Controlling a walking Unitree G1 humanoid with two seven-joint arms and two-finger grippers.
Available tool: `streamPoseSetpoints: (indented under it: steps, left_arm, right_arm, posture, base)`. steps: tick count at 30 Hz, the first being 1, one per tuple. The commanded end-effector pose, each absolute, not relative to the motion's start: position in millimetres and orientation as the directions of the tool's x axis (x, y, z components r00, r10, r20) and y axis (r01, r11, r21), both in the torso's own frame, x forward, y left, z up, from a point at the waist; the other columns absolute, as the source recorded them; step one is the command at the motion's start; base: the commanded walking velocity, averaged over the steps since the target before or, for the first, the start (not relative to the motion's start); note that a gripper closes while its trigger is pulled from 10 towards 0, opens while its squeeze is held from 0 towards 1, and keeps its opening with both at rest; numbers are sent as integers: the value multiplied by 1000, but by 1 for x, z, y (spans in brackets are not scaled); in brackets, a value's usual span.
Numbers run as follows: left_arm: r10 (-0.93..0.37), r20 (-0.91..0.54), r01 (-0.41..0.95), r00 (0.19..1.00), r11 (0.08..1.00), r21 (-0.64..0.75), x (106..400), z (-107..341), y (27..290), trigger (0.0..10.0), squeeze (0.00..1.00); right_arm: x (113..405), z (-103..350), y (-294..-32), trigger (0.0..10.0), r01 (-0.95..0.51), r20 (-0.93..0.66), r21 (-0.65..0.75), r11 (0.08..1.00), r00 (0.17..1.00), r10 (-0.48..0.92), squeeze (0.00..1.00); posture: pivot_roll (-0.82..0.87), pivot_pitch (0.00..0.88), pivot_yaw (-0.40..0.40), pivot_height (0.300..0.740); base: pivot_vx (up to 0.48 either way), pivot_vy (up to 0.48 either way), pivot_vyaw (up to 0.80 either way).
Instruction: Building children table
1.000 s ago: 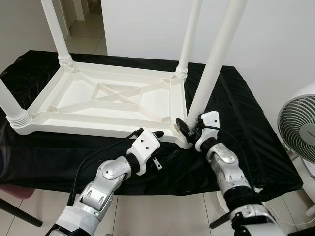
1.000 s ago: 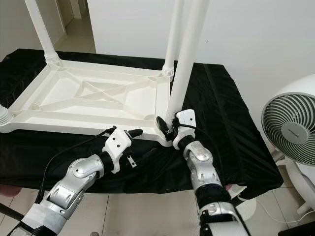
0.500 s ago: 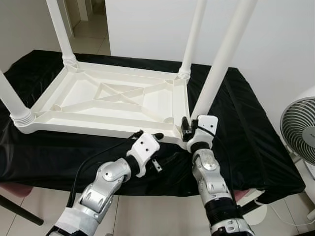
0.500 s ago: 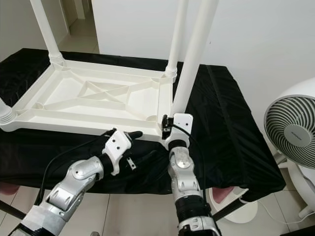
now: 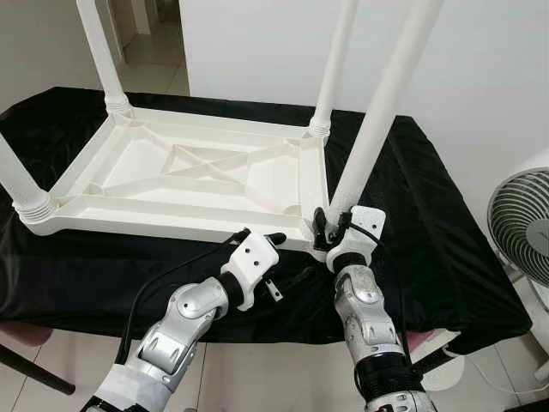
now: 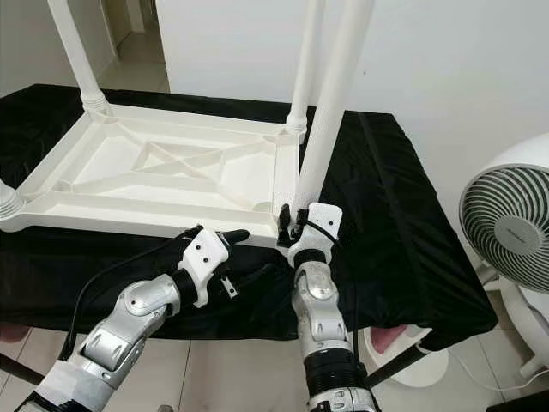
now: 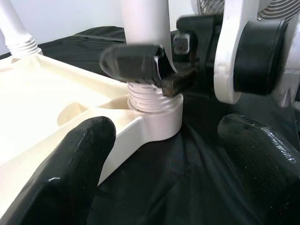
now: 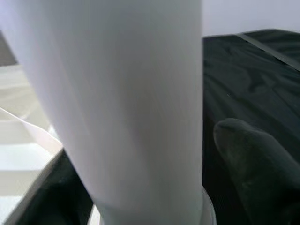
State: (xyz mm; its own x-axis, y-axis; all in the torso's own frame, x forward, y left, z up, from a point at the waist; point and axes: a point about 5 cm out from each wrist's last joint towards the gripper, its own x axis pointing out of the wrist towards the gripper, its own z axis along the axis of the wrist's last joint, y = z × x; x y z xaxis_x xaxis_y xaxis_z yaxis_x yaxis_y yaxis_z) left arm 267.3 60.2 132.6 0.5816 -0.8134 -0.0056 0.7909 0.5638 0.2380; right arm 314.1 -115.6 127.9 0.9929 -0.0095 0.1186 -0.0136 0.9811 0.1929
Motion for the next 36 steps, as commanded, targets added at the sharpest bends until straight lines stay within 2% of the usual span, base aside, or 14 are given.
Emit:
streamPoseSetpoints:
  steps: [1, 7, 8, 9, 10, 12, 14, 23, 28, 29, 31, 32, 33, 36]
  left_arm:
    - [-857, -19, 835, 515, 495, 241, 264, 134, 56, 10000, 0]
    - [-856, -19, 833, 517, 498, 242, 264, 134, 56, 10000, 0]
    - [-855, -17, 832, 518, 499, 242, 264, 135, 56, 10000, 0]
    - [-855, -17, 832, 518, 499, 242, 264, 135, 56, 10000, 0]
    - [-853, -13, 831, 521, 504, 237, 264, 136, 56, 10000, 0]
    - [-853, -12, 831, 522, 505, 235, 264, 136, 56, 10000, 0]
    - [-855, -15, 833, 519, 501, 233, 263, 134, 55, 10000, 0]
    - [-851, -10, 829, 525, 508, 232, 262, 136, 55, 10000, 0]
    - [-846, -6, 824, 533, 517, 232, 262, 138, 56, 10000, 0]
    - [-845, -6, 823, 534, 519, 232, 262, 138, 56, 10000, 0]
    - [-845, -6, 823, 534, 519, 232, 262, 138, 56, 10000, 0]
    - [-844, -6, 822, 536, 520, 232, 262, 138, 56, 10000, 0]
    - [-843, -6, 821, 537, 521, 232, 262, 138, 57, 10000, 0]
    - [-843, -5, 821, 538, 522, 232, 262, 138, 57, 10000, 0]
  right_arm:
    - [311, 128, -118, 10000, -60, 125, 208, 976, 992, 35, 1000]
    - [312, 130, -126, 10000, -160, 140, 174, 972, 981, 136, 1000]
    - [314, 131, -130, 10000, -210, 137, 143, 967, 972, 191, 0]
    - [314, 131, -130, 10000, -210, 137, 143, 967, 972, 191, 0]
    - [318, 133, -137, 10000, -300, 135, 63, 952, 948, 290, 0]
    - [319, 134, -140, 10000, -322, 133, 30, 946, 939, 316, 0]
    - [325, 135, -146, 10000, -415, 110, -24, 909, 903, 415, 0]
    - [338, 133, -140, 10000, -582, 39, -60, 811, 810, 585, 0]
    - [340, 131, -134, 10000, -620, 24, -59, 782, 783, 622, 0]
    - [341, 131, -132, 6745, -635, 25, -61, 770, 770, 637, 0]
    - [341, 131, -132, 6745, -635, 25, -61, 770, 770, 637, 0]
    - [342, 130, -130, 4118, -651, 22, -55, 757, 758, 652, 0]
    - [343, 130, -128, 0, -663, 20, -59, 746, 746, 665, 0]
    - [343, 130, -128, 0, -672, 19, -60, 738, 739, 674, 0]
  posture:
    - [84, 12, -45, 740]
    - [88, 15, -49, 740]
    - [88, 18, -51, 740]
    - [88, 18, -51, 740]
    - [88, 25, -54, 740]
    - [88, 25, -54, 740]
    - [87, 37, -50, 740]
    - [113, 42, -56, 740]
    - [121, 44, -59, 740]
    - [123, 45, -59, 740]
    - [123, 45, -59, 740]
    - [124, 47, -59, 740]
    - [125, 48, -58, 740]
    - [126, 48, -57, 740]
  base:
    - [0, 0, 0]
    - [0, 0, 0]
    - [0, 0, 0]
    - [0, 0, 0]
    - [0, 0, 0]
    - [0, 0, 0]
    - [0, 0, 0]
    - [0, 0, 0]
    - [0, 0, 0]
    - [0, 0, 0]
    - [0, 0, 0]
    - [0, 0, 0]
    - [0, 0, 0]
    - [0, 0, 0]
